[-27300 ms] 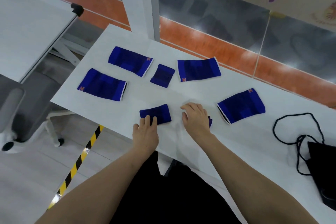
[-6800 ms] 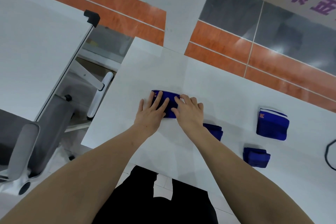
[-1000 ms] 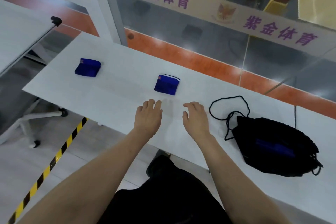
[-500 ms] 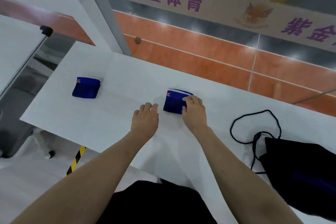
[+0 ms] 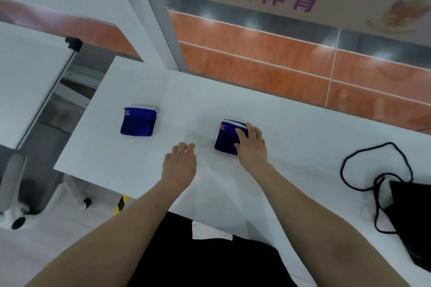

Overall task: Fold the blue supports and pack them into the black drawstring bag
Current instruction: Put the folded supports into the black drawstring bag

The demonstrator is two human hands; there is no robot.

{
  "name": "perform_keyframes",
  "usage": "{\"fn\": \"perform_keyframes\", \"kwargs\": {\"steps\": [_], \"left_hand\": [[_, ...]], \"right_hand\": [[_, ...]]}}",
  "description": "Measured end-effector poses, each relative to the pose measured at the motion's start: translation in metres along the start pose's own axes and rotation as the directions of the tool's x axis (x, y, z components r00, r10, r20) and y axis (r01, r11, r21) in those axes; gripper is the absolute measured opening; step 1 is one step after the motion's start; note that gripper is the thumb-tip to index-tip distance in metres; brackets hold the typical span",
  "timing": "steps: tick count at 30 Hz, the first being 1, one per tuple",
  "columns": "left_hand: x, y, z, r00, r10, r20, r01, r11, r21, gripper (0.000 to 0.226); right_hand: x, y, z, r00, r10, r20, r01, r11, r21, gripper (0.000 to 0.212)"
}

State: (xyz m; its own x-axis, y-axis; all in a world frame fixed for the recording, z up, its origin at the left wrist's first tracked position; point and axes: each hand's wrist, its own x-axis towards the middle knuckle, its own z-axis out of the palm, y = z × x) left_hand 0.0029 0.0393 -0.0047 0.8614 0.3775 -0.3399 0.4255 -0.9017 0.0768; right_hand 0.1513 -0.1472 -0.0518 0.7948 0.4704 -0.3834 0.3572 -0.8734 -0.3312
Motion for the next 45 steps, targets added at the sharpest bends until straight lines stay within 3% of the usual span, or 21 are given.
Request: {"fn": "perform_keyframes", "kwargs": {"steps": [8, 12, 16, 19, 25, 28, 38, 41, 45], "left_hand": [[0.044, -0.141, -0.026, 0.999, 0.044, -0.023, -0.043, 0.999, 0.020, 0.034], [0.077, -0.192, -0.042, 0.996, 0.087, -0.008, -0.087, 0.996, 0.005, 0.055], [0.119, -0.224, -0.051, 0.990, 0.140, -0.019, -0.140, 0.990, 0.000, 0.054], [0.143, -0.239, -0.048, 0.980, 0.184, 0.069, -0.185, 0.983, 0.007, 0.062], [0.151, -0.241, -0.038, 0.955, 0.180, 0.235, -0.200, 0.978, 0.063, 0.077], [0.144, -0.232, -0.038, 0.942, 0.161, 0.294, -0.203, 0.972, 0.117, 0.074], [0.108, -0.214, -0.029, 0.947, 0.195, 0.256, -0.218, 0.974, 0.065, 0.063], [0.096, -0.204, -0.030, 0.954, 0.188, 0.234, -0.206, 0.977, 0.058, 0.046], [0.084, -0.174, -0.041, 0.950, 0.258, 0.176, -0.234, 0.961, -0.147, 0.039]], "right_hand": [[0.005, -0.128, 0.037, 0.995, 0.087, 0.038, -0.087, 0.996, 0.001, 0.050], [0.011, -0.170, 0.041, 0.986, 0.168, 0.021, -0.169, 0.985, 0.045, 0.043], [0.021, -0.190, 0.043, 0.982, 0.188, -0.011, -0.188, 0.982, 0.022, 0.060], [0.029, -0.194, 0.046, 0.984, 0.176, -0.003, -0.176, 0.984, -0.025, 0.071], [0.037, -0.200, 0.046, 0.967, 0.248, 0.058, -0.243, 0.966, -0.091, 0.087], [0.033, -0.202, 0.049, 0.958, 0.281, 0.056, -0.275, 0.957, -0.095, 0.083], [0.004, -0.208, 0.053, 0.942, 0.333, 0.047, -0.335, 0.942, 0.029, 0.058], [-0.014, -0.206, 0.050, 0.939, 0.343, 0.020, -0.342, 0.928, 0.148, 0.051], [-0.052, -0.195, 0.035, 0.915, 0.401, -0.033, -0.355, 0.844, 0.402, 0.044]]}}
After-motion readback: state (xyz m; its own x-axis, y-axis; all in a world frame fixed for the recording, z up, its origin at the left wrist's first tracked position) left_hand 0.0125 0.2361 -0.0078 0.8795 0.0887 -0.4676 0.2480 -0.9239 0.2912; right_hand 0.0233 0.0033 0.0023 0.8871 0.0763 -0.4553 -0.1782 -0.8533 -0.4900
